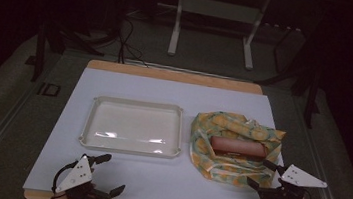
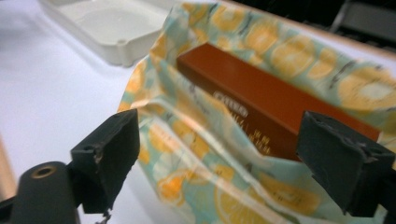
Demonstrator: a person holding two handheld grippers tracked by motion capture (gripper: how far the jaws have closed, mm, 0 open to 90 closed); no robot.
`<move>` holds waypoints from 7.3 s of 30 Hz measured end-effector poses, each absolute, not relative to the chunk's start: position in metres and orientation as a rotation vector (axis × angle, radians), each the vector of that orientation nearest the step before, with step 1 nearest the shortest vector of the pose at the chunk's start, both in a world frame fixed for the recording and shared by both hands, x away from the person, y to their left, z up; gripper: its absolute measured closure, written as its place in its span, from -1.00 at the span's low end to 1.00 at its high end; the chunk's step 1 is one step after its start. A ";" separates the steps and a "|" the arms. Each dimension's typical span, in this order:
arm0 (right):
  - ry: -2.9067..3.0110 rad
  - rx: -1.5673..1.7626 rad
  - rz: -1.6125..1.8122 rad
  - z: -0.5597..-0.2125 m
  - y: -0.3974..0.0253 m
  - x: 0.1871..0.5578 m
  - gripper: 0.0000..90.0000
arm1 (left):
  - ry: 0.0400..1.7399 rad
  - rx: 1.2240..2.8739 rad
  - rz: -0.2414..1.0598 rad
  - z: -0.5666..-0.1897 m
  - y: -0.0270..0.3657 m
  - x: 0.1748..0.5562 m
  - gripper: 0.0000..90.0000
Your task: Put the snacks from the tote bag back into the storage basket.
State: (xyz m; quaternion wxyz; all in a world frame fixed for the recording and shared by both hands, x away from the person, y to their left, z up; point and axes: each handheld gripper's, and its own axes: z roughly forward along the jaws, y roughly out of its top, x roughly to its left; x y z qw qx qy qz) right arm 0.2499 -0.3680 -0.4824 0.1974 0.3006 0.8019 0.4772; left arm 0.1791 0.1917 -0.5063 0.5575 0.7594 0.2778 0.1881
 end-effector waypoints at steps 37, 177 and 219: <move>2.520 0.600 1.282 -0.424 -0.377 0.275 -0.72 | 0.593 1.801 0.420 -0.507 0.187 0.178 -0.97; 2.777 0.087 0.644 -0.345 -0.291 0.399 -0.04 | 0.584 1.811 0.403 -0.509 0.188 0.176 -0.97; 2.790 -0.242 0.698 -0.333 -0.143 0.399 -0.04 | 0.555 1.817 0.391 -0.510 0.188 0.175 -0.97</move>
